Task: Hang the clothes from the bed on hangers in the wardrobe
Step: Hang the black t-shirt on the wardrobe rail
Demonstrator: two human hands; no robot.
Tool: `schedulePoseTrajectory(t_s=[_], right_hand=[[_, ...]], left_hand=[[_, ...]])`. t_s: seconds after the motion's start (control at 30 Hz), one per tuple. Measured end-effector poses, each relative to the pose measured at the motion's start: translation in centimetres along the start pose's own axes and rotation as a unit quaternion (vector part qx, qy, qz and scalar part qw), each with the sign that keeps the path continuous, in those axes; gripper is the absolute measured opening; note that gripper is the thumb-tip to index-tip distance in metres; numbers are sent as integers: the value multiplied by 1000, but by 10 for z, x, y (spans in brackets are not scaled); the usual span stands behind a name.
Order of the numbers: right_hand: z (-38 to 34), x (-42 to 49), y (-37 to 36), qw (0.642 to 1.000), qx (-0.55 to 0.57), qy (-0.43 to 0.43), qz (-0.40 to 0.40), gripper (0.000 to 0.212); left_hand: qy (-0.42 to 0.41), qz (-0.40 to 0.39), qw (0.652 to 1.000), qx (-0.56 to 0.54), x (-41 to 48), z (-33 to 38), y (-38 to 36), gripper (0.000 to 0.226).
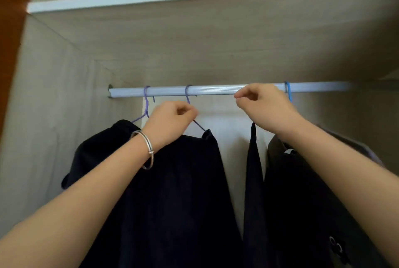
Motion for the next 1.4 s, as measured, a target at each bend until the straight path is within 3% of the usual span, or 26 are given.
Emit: schedulePoseTrajectory(t_s=[0.1, 0.17, 0.3, 0.43, 0.5, 0.57, 0.6, 0.73, 0.83, 0.93, 1.03, 1.4], right_hand=[[-25, 16, -36, 991, 122, -10, -52, 22], [-43, 27, -63, 991, 122, -20, -57, 29], [-61, 48, -119, 993, 94, -42, -55, 34], [-56, 63, -171, 977, 99, -134, -131, 71], [-49, 66, -187, 963, 131, -182, -152, 60], [-47, 66, -193, 956, 150, -199, -154, 17], [-46, 67, -194, 958, 148, -198, -143, 10], [-36, 72, -196, 964, 159, -183, -109, 44], [-33, 70, -198, 956, 207, -175, -108, 46], [-38, 72, -206, 948, 245, -156, -131, 46], [-52, 74, -218, 943, 271, -137, -138, 31], [-88, 88, -254, 958, 203, -76, -188, 35]], left_hand=[[10, 128, 991, 31, -6, -36, 65, 12], [61, 138, 985, 88, -4, -62, 93, 17], [184, 11, 972, 144, -1, -112, 106, 41], [241, -114, 957, 113, 2, -140, 99, 32], [232, -138, 954, 130, 5, -143, 94, 30], [214, -141, 951, 174, 7, -141, 90, 23], [207, -137, 949, 195, 7, -139, 88, 21], [200, -120, 941, 245, 7, -139, 87, 31], [199, -104, 935, 275, 8, -133, 98, 14], [214, -83, 925, 303, 8, -137, 114, 25], [225, -75, 915, 325, 5, -144, 123, 25], [232, -69, 907, 346, 2, -157, 129, 28]])
Point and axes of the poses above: each hand's wrist, its own x-axis towards the middle knuckle, its own y-axis out of the back of the hand, z = x × y, the point moved 5 cm from there along x, towards the middle knuckle, and after that the axes turned 13 degrees about -z, right-handed, at the moved point
